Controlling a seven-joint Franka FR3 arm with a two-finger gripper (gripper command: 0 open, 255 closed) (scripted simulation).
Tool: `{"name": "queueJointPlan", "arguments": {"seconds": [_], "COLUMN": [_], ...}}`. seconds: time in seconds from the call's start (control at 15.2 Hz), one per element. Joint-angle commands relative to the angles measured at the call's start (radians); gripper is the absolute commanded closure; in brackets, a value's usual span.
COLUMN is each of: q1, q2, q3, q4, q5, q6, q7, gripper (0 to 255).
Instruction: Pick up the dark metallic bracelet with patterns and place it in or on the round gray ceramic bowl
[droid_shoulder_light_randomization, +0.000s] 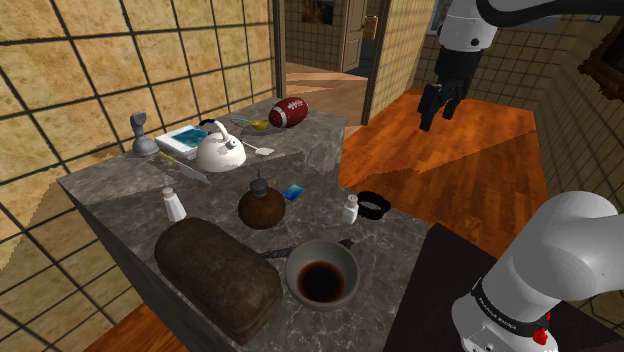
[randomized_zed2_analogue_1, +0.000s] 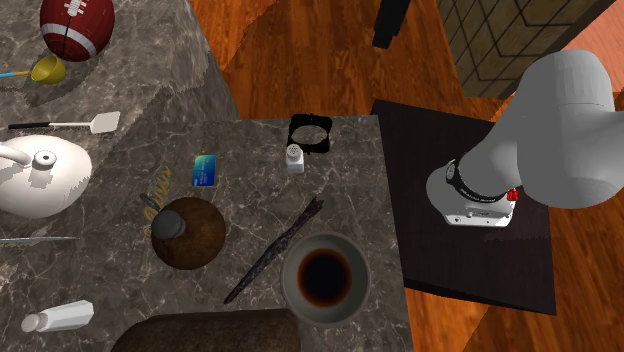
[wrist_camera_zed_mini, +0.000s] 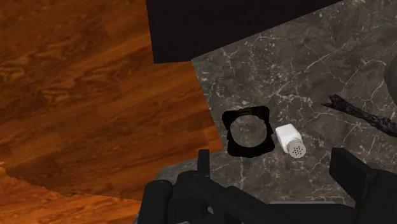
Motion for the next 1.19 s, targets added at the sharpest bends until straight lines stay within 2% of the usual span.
{"name": "queueJointPlan", "arguments": {"seconds": [0.0,0.59,1.12], "q1": [0.0,-0.003,0.012], "q2": [0.0,0.116,0.354], "q3": [0.0,-0.074,-0.144], "q4": [0.0,-0.214,-0.306], "q5": [0.0,-0.005,0.014], "q6": [0.0,0.344,0.685], "q7": [0.0,-0.04,-0.097], "gripper": [0,0,0]}}
